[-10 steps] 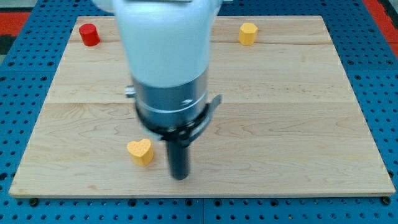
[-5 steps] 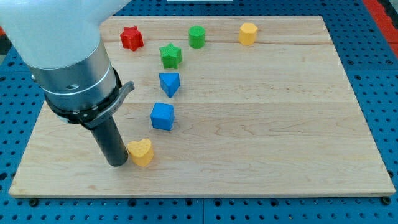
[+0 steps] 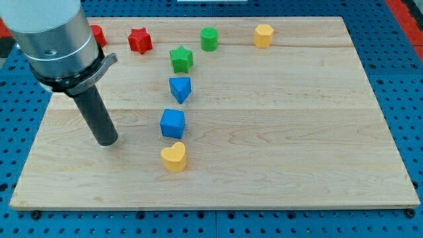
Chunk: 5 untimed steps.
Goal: Place the blue cube and yellow heart below the green star in a vertical line
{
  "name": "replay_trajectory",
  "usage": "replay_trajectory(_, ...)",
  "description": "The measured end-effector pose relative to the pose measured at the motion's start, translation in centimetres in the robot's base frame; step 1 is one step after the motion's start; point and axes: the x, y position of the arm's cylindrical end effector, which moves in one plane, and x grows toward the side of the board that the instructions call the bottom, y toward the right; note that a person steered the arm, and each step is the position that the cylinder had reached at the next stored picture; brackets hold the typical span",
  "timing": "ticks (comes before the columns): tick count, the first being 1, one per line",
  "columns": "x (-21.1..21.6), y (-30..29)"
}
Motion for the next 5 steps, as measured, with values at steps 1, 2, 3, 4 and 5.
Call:
replay_trajectory(1, 0.0, 3.7)
replay_trajectory(2, -0.2, 6.9)
replay_trajectory(3, -0.3, 7.2)
replay_trajectory(4, -0.3, 5.6)
replay_trajectory(5, -0.3, 3.8)
